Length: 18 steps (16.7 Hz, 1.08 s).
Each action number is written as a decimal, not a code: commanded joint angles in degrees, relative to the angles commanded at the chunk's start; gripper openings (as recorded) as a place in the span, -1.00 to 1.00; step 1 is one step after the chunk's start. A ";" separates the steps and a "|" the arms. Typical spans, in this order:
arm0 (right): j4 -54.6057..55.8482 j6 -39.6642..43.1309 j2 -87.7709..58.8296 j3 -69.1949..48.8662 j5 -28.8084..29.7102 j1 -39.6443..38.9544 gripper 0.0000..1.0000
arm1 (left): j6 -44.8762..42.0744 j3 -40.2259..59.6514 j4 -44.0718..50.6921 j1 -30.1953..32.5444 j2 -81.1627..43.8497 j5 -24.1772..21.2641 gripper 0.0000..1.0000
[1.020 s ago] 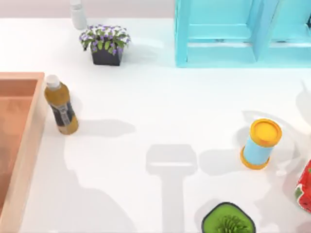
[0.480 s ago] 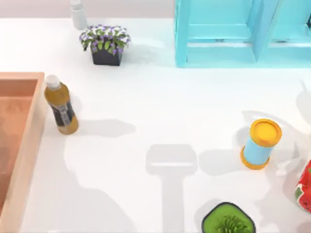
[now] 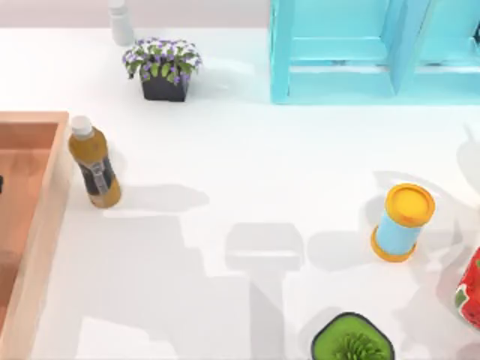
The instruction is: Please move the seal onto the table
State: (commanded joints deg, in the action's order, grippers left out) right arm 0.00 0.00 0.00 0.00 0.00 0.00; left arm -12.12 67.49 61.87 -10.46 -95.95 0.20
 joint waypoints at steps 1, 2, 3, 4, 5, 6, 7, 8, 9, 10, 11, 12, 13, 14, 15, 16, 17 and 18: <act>0.00 0.00 0.00 0.00 0.00 0.00 1.00 | 2.77 2.51 3.35 2.79 0.51 0.00 -1.00; 0.00 0.00 0.00 0.00 0.00 0.00 1.00 | 5.76 5.09 6.86 5.75 1.12 0.01 -1.00; 0.00 0.00 0.00 0.00 0.00 0.00 1.00 | 8.88 7.66 10.37 8.80 1.80 0.00 -1.00; 0.00 0.00 0.00 0.00 0.00 0.00 1.00 | 12.02 10.16 13.73 11.84 2.54 0.00 -1.00; 0.00 0.00 0.00 0.00 0.00 0.00 1.00 | 15.04 12.49 16.83 14.75 3.30 0.00 -1.00; 0.00 0.00 0.00 0.00 0.00 0.00 1.00 | 17.74 14.59 19.54 17.37 4.07 -0.01 -1.00; 0.00 0.00 0.00 0.00 0.00 0.00 1.00 | 19.93 16.36 21.71 19.53 4.79 0.00 -1.00; 0.00 0.00 0.00 0.00 0.00 0.00 1.00 | 21.50 17.72 23.29 21.10 5.39 0.01 -1.00; 0.00 0.00 0.00 0.00 0.00 0.00 1.00 | 22.47 18.60 24.25 22.07 5.81 0.01 -1.00; 0.00 0.00 0.00 0.00 0.00 0.00 1.00 | 22.84 18.94 24.61 22.43 5.98 0.02 -1.00; 0.00 0.00 0.00 0.00 0.00 0.00 1.00 | 22.84 18.94 24.61 22.43 5.98 0.02 -1.00; 0.00 0.00 0.00 0.00 0.00 0.00 1.00 | 22.84 18.94 24.61 22.43 5.98 0.02 -1.00; 0.00 0.00 0.00 0.00 0.00 0.00 1.00 | 22.69 18.77 24.46 22.19 5.76 -0.03 -1.00; 0.00 0.00 0.00 0.00 0.00 0.00 1.00 | 22.81 18.89 24.40 22.32 5.62 -0.03 -1.00; 0.00 0.00 0.00 0.00 0.00 0.00 1.00 | 23.46 19.49 24.10 22.98 4.88 -0.04 -1.00; 0.00 0.00 0.00 0.00 0.00 0.00 1.00 | 24.61 20.53 23.58 24.14 3.52 -0.06 -1.00; 0.00 0.00 0.00 0.00 0.00 0.00 1.00 | 26.18 21.92 22.83 25.73 1.55 -0.09 -1.00; 0.00 0.00 0.00 0.00 0.00 0.00 1.00 | 28.09 23.61 21.88 27.68 -1.02 -0.12 -1.00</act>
State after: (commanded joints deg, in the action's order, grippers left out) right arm 0.00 0.00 0.00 0.00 0.00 0.00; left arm 15.97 91.09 83.75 17.22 -96.97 0.08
